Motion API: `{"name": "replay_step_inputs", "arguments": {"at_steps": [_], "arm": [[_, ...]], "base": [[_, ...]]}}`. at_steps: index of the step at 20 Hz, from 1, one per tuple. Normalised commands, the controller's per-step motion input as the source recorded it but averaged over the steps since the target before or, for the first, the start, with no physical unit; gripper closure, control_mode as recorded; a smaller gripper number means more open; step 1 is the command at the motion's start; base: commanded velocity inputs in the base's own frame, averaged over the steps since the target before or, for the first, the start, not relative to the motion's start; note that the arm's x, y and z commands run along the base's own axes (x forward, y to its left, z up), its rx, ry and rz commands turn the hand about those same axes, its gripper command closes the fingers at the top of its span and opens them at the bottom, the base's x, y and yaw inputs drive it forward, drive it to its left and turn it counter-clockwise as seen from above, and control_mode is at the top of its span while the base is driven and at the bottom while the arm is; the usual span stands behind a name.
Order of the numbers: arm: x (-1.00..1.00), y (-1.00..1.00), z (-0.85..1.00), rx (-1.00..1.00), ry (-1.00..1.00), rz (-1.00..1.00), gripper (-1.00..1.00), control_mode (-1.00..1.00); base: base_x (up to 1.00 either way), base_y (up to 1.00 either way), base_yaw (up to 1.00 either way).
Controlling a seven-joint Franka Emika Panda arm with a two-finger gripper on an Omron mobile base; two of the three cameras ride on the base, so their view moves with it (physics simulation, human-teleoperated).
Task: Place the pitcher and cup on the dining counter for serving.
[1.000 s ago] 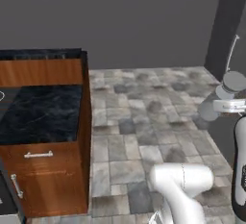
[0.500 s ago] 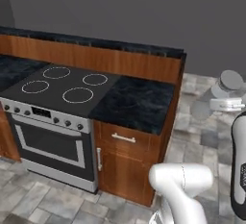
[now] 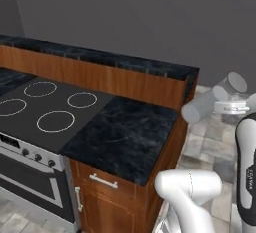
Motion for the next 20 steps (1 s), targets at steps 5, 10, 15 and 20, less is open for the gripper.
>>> {"name": "replay_step_inputs", "arguments": {"at_steps": [5,10,15,20], "arm": [[0.00,0.00,0.00,0.00,0.00,0.00,1.00,1.00],[0.00,0.00,0.00,0.00,0.00,0.00,1.00,1.00],[0.00,0.00,0.00,0.00,0.00,0.00,1.00,1.00],[0.00,0.00,0.00,0.00,0.00,0.00,1.00,1.00]], "base": [[0.83,-1.00,0.13],[0.86,-1.00,0.15],[-0.21,-1.00,0.16],[-0.34,-1.00,0.27]]}}
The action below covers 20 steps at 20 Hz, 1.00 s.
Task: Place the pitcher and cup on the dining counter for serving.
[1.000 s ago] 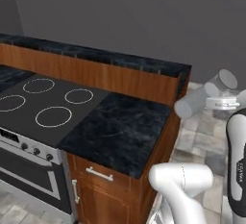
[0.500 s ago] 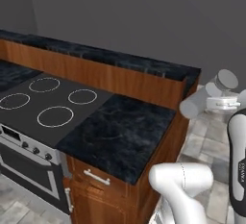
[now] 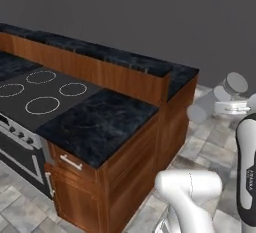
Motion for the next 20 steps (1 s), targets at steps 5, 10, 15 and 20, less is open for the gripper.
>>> {"name": "replay_step_inputs", "arguments": {"at_steps": [5,10,15,20], "arm": [[0.00,0.00,0.00,0.00,0.00,0.00,1.00,1.00],[0.00,0.00,0.00,0.00,0.00,0.00,1.00,1.00],[0.00,0.00,0.00,0.00,0.00,0.00,1.00,1.00],[0.00,0.00,0.00,0.00,0.00,0.00,1.00,1.00]], "base": [[0.48,-1.00,0.14],[0.63,-1.00,0.14],[0.59,-1.00,0.11],[0.75,-1.00,0.21]]}}
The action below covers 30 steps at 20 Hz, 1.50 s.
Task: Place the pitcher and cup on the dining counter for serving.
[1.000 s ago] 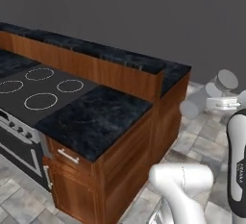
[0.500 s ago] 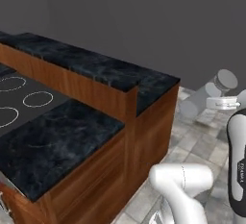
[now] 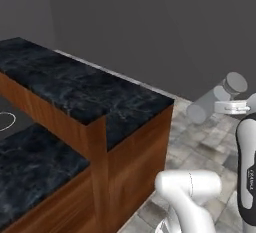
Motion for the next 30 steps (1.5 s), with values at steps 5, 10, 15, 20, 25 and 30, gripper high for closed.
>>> {"name": "replay_step_inputs", "arguments": {"at_steps": [5,10,15,20,25,30], "arm": [[0.00,0.00,0.00,0.00,0.00,0.00,1.00,1.00],[0.00,0.00,0.00,0.00,0.00,0.00,1.00,1.00],[0.00,0.00,0.00,0.00,0.00,0.00,1.00,1.00],[0.00,0.00,0.00,0.00,0.00,0.00,1.00,1.00],[0.26,0.00,0.00,-0.01,0.03,0.14,1.00,-1.00],[0.92,0.00,-0.02,-0.03,0.15,0.15,1.00,-1.00]], "base": [[0.91,-1.00,0.40],[0.71,-1.00,0.45],[0.26,-0.79,0.62],[0.28,-0.44,0.81],[0.29,-0.07,0.35],[0.00,0.00,0.00]]}}
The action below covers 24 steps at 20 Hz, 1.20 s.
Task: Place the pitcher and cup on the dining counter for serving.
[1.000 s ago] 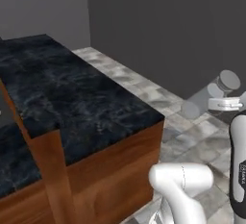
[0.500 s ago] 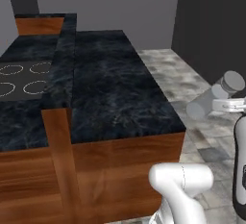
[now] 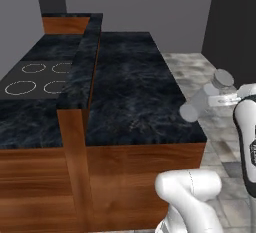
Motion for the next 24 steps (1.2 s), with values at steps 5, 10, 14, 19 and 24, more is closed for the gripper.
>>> {"name": "replay_step_inputs", "arguments": {"at_steps": [5,10,14,19,24], "arm": [[1.00,0.07,-0.22,-0.10,0.11,0.00,1.00,-1.00],[1.00,0.30,-0.27,-0.10,0.01,-0.05,1.00,-1.00],[1.00,0.14,-0.20,-0.01,0.00,-0.07,1.00,-1.00],[1.00,0.07,-0.20,0.00,0.08,-0.02,1.00,-1.00],[0.83,0.00,-0.33,0.03,0.16,0.00,1.00,-1.00]], "base": [[0.00,0.00,0.00],[0.00,0.00,0.00],[0.00,0.00,0.00],[0.00,0.00,0.00],[0.00,0.00,0.00]]}}
